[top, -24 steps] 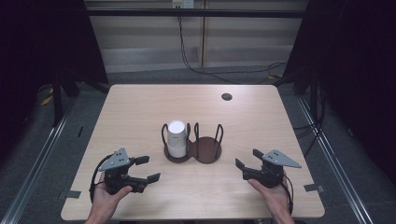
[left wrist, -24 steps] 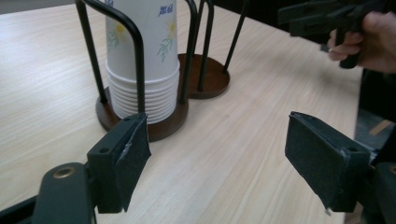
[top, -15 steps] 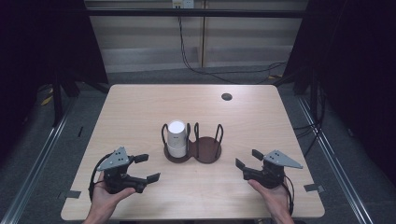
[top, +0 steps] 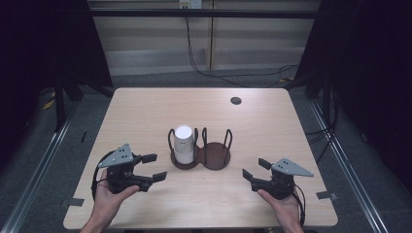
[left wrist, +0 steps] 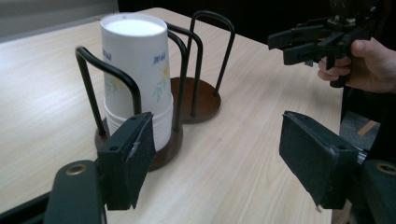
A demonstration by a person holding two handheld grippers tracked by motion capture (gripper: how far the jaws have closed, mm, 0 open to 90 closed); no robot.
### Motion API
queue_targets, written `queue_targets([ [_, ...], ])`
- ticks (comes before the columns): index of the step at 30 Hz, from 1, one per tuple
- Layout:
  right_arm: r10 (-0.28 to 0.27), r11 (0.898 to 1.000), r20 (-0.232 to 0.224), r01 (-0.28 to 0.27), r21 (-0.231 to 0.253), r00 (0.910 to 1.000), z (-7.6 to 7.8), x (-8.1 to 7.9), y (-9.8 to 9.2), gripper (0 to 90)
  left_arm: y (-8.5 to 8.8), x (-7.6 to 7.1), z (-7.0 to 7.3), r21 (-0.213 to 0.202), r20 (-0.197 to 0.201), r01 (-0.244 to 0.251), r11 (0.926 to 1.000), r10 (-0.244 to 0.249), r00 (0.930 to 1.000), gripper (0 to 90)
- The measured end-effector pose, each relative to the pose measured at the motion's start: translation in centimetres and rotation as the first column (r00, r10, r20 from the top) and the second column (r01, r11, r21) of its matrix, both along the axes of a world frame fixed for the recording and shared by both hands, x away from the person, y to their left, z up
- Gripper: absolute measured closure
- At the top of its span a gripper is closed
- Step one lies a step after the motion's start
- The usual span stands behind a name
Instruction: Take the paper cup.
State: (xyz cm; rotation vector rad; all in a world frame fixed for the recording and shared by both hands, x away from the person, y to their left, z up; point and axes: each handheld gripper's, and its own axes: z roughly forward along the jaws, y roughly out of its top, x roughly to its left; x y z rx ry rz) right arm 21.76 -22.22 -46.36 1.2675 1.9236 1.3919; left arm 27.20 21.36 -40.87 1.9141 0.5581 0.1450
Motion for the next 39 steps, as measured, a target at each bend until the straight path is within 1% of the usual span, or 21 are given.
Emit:
queue_targets([
  [2,0.005,1.000,0.001,-0.005,-0.007,1.0000,0.1,-0.1,0.1,25.0,0.0,0.1,0.2,-0.005,0.003,0.001,1.0000,-0.001,1.0000,26.1],
  [6,0.008,1.000,0.007,-0.008,-0.013,0.9999,0.1,-0.3,0.2,24.9,-0.5,0.7,0.9,0.013,-0.018,0.011,0.9999,-0.011,0.9998,23.9],
  [7,0.008,1.000,0.006,-0.008,-0.012,0.9999,0.1,-0.3,0.2,25.0,-0.6,0.8,1.0,0.025,-0.014,0.008,0.9997,-0.008,0.9999,23.9],
  [10,0.014,1.000,0.005,-0.014,-0.008,0.9999,0.0,-0.1,0.1,24.6,-0.9,1.2,1.2,0.027,-0.018,0.013,0.9996,-0.013,0.9998,21.8],
  [13,0.020,1.000,0.006,-0.020,-0.004,0.9998,0.0,-0.1,0.1,24.5,-1.1,1.7,1.6,0.029,-0.011,0.016,0.9994,-0.016,0.9998,20.3],
  [16,0.027,1.000,0.004,-0.027,-0.008,0.9996,0.0,-0.1,0.1,24.5,-1.7,2.2,2.3,0.052,-0.006,0.018,0.9985,-0.018,0.9998,19.5],
  [17,0.028,1.000,0.005,-0.028,-0.009,0.9996,0.0,-0.2,0.2,24.5,-2.0,2.6,2.7,0.074,0.002,0.019,0.9971,-0.019,0.9998,19.5],
  [21,0.031,0.999,0.003,-0.031,-0.012,0.9995,0.0,-0.2,0.2,24.5,-2.5,3.2,3.5,0.076,-0.008,0.033,0.9966,-0.033,0.9994,19.6],
  [22,0.031,0.999,0.001,-0.031,-0.012,0.9995,0.0,-0.1,0.2,24.5,-2.8,3.7,4.0,0.090,-0.007,0.029,0.9955,-0.028,0.9996,19.6],
  [23,0.031,0.999,0.001,-0.031,-0.012,0.9995,0.0,-0.1,0.2,24.5,-2.8,3.7,4.0,0.090,-0.007,0.029,0.9955,-0.028,0.9996,19.7],
  [24,0.034,0.999,0.000,-0.034,-0.012,0.9994,0.0,-0.1,0.1,24.5,-2.9,4.0,4.4,0.093,-0.014,0.016,0.9956,-0.014,0.9998,21.6],
  [25,0.034,0.999,0.000,-0.034,-0.012,0.9994,0.0,-0.1,0.1,24.5,-2.9,4.0,4.4,0.093,-0.014,0.016,0.9956,-0.014,0.9998,23.4],
  [27,0.025,0.999,-0.004,-0.026,-0.023,0.9997,-0.1,-0.1,0.2,24.5,-3.3,4.5,4.9,0.122,-0.027,0.002,0.9925,0.001,0.9996,22.6],
  [29,0.028,0.999,-0.006,-0.028,-0.021,0.9996,-0.1,-0.1,0.2,24.5,-3.6,4.8,5.1,0.127,-0.034,-0.007,0.9918,0.012,0.9993,23.2],
  [31,0.031,0.999,-0.004,-0.031,-0.019,0.9995,0.0,-0.1,0.2,24.5,-3.7,5.1,5.1,0.131,-0.040,-0.002,0.9913,0.007,0.9992,23.7],
  [32,0.031,0.999,-0.004,-0.032,-0.020,0.9995,0.0,-0.2,0.2,24.5,-3.9,5.4,5.1,0.147,-0.043,0.001,0.9891,0.005,0.9991,23.7],
  [33,0.031,0.999,-0.004,-0.032,-0.020,0.9995,0.0,-0.2,0.2,24.5,-3.9,5.4,5.1,0.147,-0.043,0.001,0.9891,0.005,0.9991,23.4],
  [34,0.032,0.999,-0.005,-0.032,-0.021,0.9995,-0.1,-0.1,0.2,24.5,-4.1,5.8,5.0,0.156,-0.059,0.010,0.9877,-0.001,0.9983,23.6],
  [37,0.033,0.999,-0.007,-0.033,-0.025,0.9994,-0.1,-0.1,0.2,24.5,-4.2,6.2,5.0,0.170,-0.060,0.000,0.9855,0.011,0.9982,22.7],
  [38,0.036,0.999,-0.008,-0.036,-0.023,0.9993,-0.1,-0.1,0.3,24.4,-4.3,6.6,5.0,0.187,-0.068,-0.002,0.9824,0.015,0.9976,22.9],
  [39,0.036,0.999,-0.008,-0.036,-0.023,0.9993,-0.1,-0.1,0.3,24.4,-4.3,6.6,5.0,0.187,-0.068,-0.002,0.9824,0.015,0.9976,22.7],
])
